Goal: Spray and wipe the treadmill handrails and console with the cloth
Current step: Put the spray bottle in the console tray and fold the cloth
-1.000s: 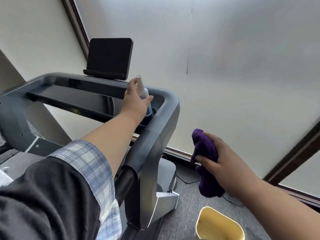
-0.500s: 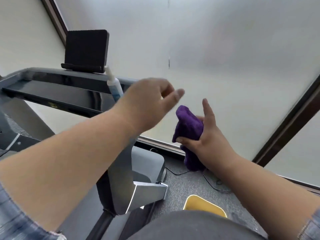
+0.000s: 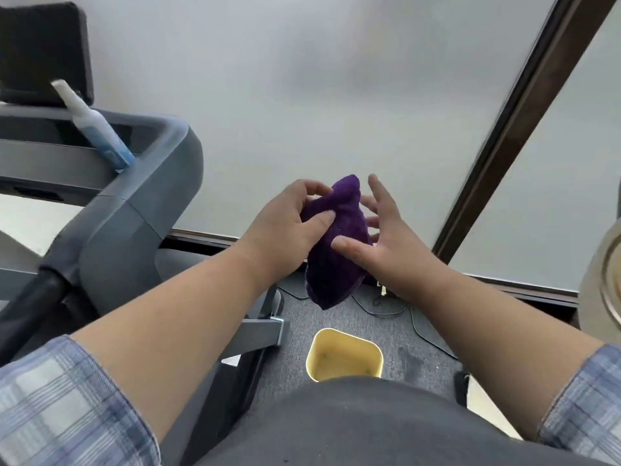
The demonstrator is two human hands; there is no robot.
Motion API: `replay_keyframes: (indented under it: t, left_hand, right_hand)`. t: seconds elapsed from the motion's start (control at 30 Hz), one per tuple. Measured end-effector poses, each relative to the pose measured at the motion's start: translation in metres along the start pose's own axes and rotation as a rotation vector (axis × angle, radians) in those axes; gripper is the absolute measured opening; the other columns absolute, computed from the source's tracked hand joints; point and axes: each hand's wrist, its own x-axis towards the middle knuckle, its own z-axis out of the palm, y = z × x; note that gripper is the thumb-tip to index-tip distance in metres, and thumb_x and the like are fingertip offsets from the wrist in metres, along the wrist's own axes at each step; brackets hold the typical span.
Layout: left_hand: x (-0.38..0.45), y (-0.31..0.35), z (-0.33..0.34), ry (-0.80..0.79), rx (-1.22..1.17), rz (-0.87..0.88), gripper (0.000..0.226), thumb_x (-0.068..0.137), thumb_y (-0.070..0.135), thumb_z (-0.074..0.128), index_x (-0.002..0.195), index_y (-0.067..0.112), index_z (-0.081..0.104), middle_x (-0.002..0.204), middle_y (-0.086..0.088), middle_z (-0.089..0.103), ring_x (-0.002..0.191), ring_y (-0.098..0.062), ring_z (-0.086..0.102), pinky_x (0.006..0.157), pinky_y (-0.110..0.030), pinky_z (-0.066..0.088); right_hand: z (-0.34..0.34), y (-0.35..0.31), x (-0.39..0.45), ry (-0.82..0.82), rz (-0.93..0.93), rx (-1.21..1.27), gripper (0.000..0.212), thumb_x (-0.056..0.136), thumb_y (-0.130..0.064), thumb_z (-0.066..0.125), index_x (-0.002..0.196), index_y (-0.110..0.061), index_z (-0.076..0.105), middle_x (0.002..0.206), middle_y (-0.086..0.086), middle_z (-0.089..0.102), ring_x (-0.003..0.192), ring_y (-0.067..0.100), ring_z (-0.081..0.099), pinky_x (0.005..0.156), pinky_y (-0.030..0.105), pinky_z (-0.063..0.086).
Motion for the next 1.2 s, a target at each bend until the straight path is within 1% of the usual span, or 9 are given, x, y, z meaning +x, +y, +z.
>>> replay_keyframes:
  t: [0.13, 0.27, 0.43, 0.6, 0.67, 0.77, 0.9, 1.13, 1.2]
  left_hand:
    - [0.0, -0.005, 0.019, 0.095, -0.137, 0.032, 0.027, 0.094, 0.03, 0.058, 0.096, 0.057, 0.055, 0.083, 0.015, 0.068, 0.072, -0.009, 0.067, 0.062, -0.032, 0.057]
    - [-0.004, -0.033, 0.041, 0.181, -0.124, -0.09, 0.027, 0.095, 0.034, 0.055, 0.102, 0.06, 0.056, 0.095, 0.02, 0.069, 0.09, -0.013, 0.068, 0.083, -0.044, 0.058]
    - [-0.014, -0.082, 0.066, 0.028, -0.103, -0.313, 0.019, 0.079, 0.057, 0.061, 0.098, 0.057, 0.065, 0.102, 0.016, 0.07, 0.093, -0.009, 0.069, 0.077, -0.032, 0.058]
    - [-0.03, -0.149, 0.091, -0.236, -0.146, -0.558, 0.053, 0.061, 0.048, 0.078, 0.111, 0.057, 0.062, 0.124, 0.005, 0.065, 0.106, -0.015, 0.069, 0.094, -0.038, 0.057]
    - [-0.041, -0.187, 0.101, -0.332, -0.116, -0.636, 0.066, 0.067, 0.035, 0.078, 0.128, 0.05, 0.056, 0.129, 0.003, 0.062, 0.11, -0.015, 0.067, 0.1, -0.038, 0.053]
    - [-0.06, -0.252, 0.12, -0.465, 0.006, -0.67, 0.075, 0.079, 0.026, 0.079, 0.144, 0.04, 0.046, 0.122, 0.017, 0.058, 0.094, 0.016, 0.061, 0.083, -0.005, 0.047]
    - [-0.065, -0.343, 0.154, -0.528, 0.094, -0.712, 0.079, 0.084, 0.018, 0.078, 0.151, 0.032, 0.038, 0.131, 0.009, 0.055, 0.102, 0.0, 0.059, 0.073, 0.005, 0.039]
    - [-0.031, -0.468, 0.204, -0.493, 0.249, -0.595, 0.082, 0.086, 0.021, 0.076, 0.155, 0.031, 0.033, 0.15, 0.001, 0.046, 0.121, -0.009, 0.051, 0.085, -0.006, 0.033]
    - [-0.025, -0.493, 0.214, -0.528, 0.288, -0.623, 0.085, 0.088, 0.022, 0.074, 0.157, 0.033, 0.026, 0.151, 0.001, 0.046, 0.11, -0.009, 0.053, 0.077, -0.004, 0.033]
  right_hand:
    - [-0.023, 0.025, -0.006, -0.103, 0.366, 0.44, 0.116, 0.068, -0.066, 0.079, 0.158, -0.03, 0.016, 0.144, -0.001, 0.051, 0.125, 0.014, 0.056, 0.103, 0.035, 0.042]
    - [-0.013, 0.053, -0.015, -0.034, 0.392, 0.82, 0.063, 0.081, -0.019, 0.076, 0.138, -0.008, 0.051, 0.124, 0.02, 0.067, 0.111, 0.034, 0.067, 0.095, 0.046, 0.054]
    - [-0.003, 0.094, -0.018, 0.295, 0.537, 0.674, 0.068, 0.066, -0.022, 0.084, 0.125, -0.026, 0.051, 0.113, 0.007, 0.071, 0.087, 0.025, 0.075, 0.085, 0.064, 0.054]
    - [0.04, 0.153, -0.044, 0.499, 0.642, 0.686, 0.057, 0.074, -0.02, 0.085, 0.117, -0.03, 0.049, 0.122, 0.005, 0.061, 0.09, 0.014, 0.073, 0.073, 0.034, 0.061]
    - [0.06, 0.181, -0.063, 0.452, 0.661, 0.499, 0.063, 0.067, -0.031, 0.085, 0.118, -0.038, 0.047, 0.128, -0.002, 0.057, 0.106, 0.011, 0.066, 0.09, 0.032, 0.056]
    - [0.093, 0.23, -0.09, 0.224, 0.697, 0.14, 0.081, 0.07, -0.03, 0.085, 0.135, -0.04, 0.038, 0.143, -0.008, 0.04, 0.129, 0.006, 0.046, 0.109, 0.021, 0.033]
    - [0.13, 0.315, -0.09, 0.005, 0.747, -0.061, 0.077, 0.081, -0.011, 0.074, 0.148, -0.026, 0.038, 0.161, 0.004, 0.012, 0.146, 0.007, 0.021, 0.088, -0.012, 0.007]
    - [0.165, 0.442, -0.04, 0.027, 0.738, -0.254, 0.069, 0.085, -0.009, 0.068, 0.148, -0.018, 0.043, 0.161, 0.009, 0.017, 0.144, 0.016, 0.029, 0.091, -0.007, 0.006]
    - [0.167, 0.468, -0.031, -0.026, 0.748, -0.313, 0.077, 0.084, -0.016, 0.073, 0.152, -0.023, 0.038, 0.164, 0.011, 0.009, 0.146, 0.019, 0.029, 0.098, 0.004, 0.013]
